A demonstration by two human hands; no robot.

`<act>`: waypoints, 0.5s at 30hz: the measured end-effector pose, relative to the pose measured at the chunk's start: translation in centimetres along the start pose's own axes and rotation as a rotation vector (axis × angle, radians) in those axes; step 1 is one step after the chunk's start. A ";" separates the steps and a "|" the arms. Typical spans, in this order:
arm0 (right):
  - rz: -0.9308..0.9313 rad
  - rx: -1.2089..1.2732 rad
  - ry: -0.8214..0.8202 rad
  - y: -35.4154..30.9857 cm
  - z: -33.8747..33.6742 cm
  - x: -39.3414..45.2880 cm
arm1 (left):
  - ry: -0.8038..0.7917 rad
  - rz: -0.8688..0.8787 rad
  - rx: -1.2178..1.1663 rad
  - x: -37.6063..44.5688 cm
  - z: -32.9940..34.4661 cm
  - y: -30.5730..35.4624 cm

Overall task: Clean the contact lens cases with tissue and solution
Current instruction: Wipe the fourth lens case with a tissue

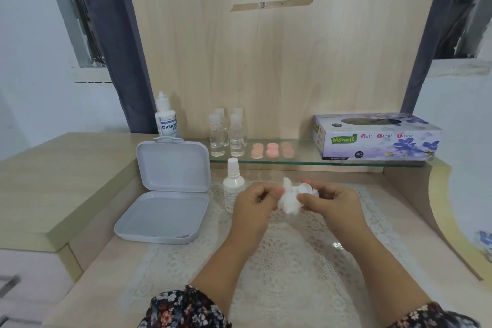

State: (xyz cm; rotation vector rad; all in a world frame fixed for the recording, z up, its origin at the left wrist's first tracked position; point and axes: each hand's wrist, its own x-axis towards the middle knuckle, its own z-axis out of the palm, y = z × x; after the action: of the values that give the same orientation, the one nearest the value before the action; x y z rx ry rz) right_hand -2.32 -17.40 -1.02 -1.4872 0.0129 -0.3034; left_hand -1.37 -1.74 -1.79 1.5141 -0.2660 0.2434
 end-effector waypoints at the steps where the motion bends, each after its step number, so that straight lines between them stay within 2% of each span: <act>1: 0.000 -0.005 0.004 0.0 0.0 0.0 | -0.011 0.047 0.064 -0.1 0.1 -0.1; 7: -0.012 -0.020 -0.009 0.0 0.2 -0.2 | 0.021 0.347 0.480 -0.5 0.7 -1.5; 12: 0.010 -0.035 -0.014 0.0 0.4 -0.4 | 0.094 0.444 0.570 -0.3 0.5 -1.7; 15: 0.011 -0.072 -0.037 -0.1 0.6 -0.6 | 0.101 0.431 0.598 -0.4 0.5 -1.8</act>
State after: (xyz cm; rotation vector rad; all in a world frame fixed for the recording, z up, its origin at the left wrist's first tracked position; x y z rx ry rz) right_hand -2.82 -16.67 -0.99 -1.5630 0.0025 -0.2691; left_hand -1.15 -2.31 -3.54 2.0150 -0.4667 0.7948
